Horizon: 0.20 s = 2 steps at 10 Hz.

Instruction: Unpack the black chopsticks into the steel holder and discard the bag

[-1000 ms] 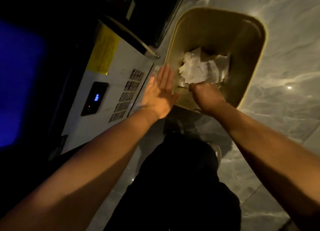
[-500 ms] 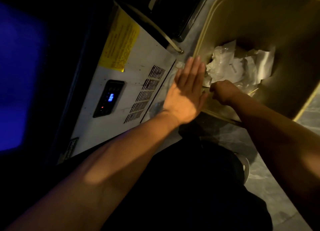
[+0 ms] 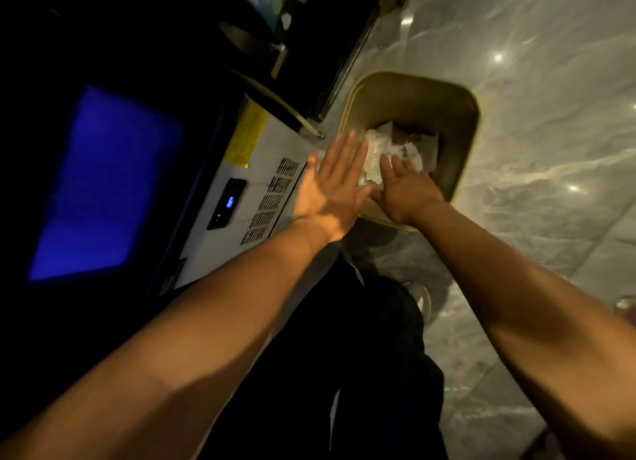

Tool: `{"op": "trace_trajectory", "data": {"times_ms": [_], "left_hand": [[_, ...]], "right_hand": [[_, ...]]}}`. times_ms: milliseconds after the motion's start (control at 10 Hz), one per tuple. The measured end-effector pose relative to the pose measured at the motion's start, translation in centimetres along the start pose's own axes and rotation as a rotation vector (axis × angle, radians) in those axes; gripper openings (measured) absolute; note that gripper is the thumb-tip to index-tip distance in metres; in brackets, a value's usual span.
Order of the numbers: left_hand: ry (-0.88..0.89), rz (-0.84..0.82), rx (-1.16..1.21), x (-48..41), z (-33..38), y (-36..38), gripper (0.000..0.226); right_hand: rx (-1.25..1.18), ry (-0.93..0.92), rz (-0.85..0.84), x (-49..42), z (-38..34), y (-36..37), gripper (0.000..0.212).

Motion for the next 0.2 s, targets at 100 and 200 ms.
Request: {"op": "trace_trajectory", "data": {"times_ms": [100,200], "left_hand": [[0.016,0.123,0.032,2.1,1.3,-6.6,0.062],[0.03,0.207,0.057,4.9,2.3,-12.4,0.063]], "right_hand": [[0.064,-0.028,0.161,5.7,-1.4,-5.3,0.068],[0.06,-0.046,0.313,11.5,-3.0,-9.9,0.07]]}}
Point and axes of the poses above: each hand's wrist, its own x-axis away from the middle knuckle, its own y-axis out of the palm, z = x × y, the point moved 3 cm from there along -x, towards the middle knuckle, and after that the axes turned 4 degrees about y, right-handed, at the moved point
